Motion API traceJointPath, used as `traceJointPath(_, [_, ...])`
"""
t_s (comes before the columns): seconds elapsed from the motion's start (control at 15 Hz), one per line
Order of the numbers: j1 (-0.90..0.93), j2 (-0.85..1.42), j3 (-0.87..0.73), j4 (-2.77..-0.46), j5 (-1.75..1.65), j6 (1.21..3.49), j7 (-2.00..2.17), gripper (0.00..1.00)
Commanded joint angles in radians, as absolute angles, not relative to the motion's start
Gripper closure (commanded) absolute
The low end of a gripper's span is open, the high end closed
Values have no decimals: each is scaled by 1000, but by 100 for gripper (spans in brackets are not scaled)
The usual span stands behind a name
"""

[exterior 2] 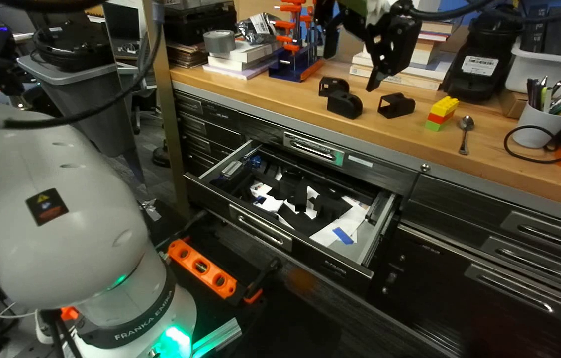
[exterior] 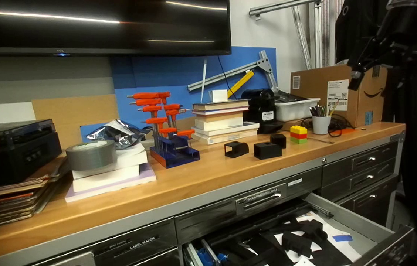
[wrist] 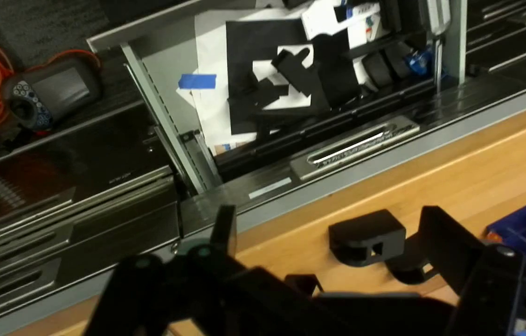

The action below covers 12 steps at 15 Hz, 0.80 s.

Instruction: Put the black objects from the countertop in the drawer and close the drawer.

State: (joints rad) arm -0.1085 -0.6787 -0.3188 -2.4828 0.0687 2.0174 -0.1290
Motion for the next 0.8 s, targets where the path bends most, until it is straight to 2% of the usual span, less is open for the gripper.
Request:
traceJointPath(0.0, [-95, -449, -287, -2342, 178, 2166, -47, 0])
traceJointPath(0.33, [-81, -212, -190, -2161, 279, 2281, 112, 0])
traceJointPath(0.73, [-62, 9, -180, -1923, 396, 2007, -161, 0])
